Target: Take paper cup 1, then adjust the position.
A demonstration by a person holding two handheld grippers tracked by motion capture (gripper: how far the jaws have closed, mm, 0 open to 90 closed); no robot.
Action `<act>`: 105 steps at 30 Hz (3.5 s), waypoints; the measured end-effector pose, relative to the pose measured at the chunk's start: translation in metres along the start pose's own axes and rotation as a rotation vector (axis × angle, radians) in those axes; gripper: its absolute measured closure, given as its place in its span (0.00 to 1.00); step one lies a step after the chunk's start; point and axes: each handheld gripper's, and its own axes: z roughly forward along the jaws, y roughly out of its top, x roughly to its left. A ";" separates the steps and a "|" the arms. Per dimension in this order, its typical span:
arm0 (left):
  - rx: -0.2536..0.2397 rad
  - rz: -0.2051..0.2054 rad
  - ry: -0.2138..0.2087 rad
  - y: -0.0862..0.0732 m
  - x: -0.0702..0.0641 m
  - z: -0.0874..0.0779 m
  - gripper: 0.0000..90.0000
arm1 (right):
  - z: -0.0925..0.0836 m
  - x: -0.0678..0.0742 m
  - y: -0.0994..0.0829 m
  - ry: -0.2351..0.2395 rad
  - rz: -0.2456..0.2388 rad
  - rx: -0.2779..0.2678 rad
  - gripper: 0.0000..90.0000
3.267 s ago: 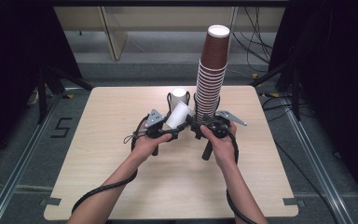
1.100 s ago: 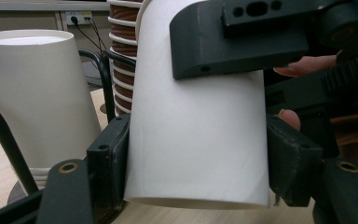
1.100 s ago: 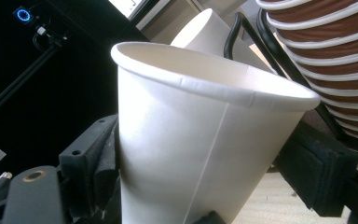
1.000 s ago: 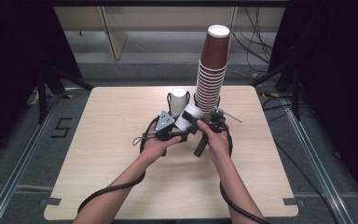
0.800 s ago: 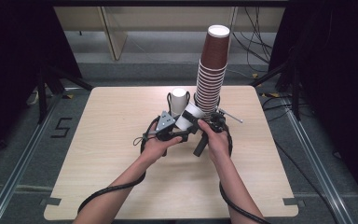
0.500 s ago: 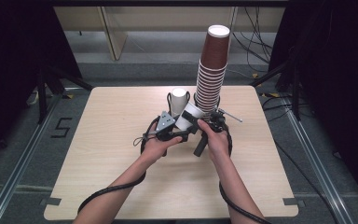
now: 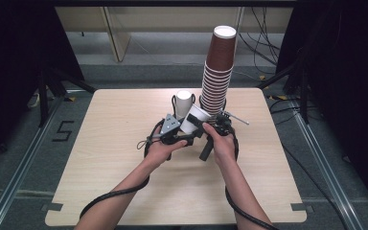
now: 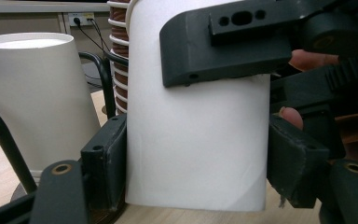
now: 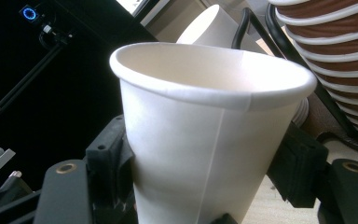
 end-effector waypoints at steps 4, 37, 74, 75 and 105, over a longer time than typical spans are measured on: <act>0.009 0.012 -0.004 0.001 0.001 0.000 0.31 | 0.000 0.001 0.000 -0.007 -0.003 0.000 0.38; 0.086 -0.008 0.004 0.002 0.027 -0.074 0.12 | -0.020 0.009 -0.002 -0.104 -0.450 -0.025 0.39; 0.080 -0.111 -0.055 0.003 0.023 -0.100 0.12 | -0.032 0.012 -0.072 -0.156 -0.849 -0.011 0.37; 0.080 -0.109 -0.054 0.002 0.022 -0.101 0.12 | -0.033 0.012 -0.071 -0.164 -0.880 0.003 0.37; 0.151 -0.040 -0.212 0.000 -0.002 -0.069 0.04 | -0.024 0.029 -0.102 -0.097 -0.939 0.039 0.36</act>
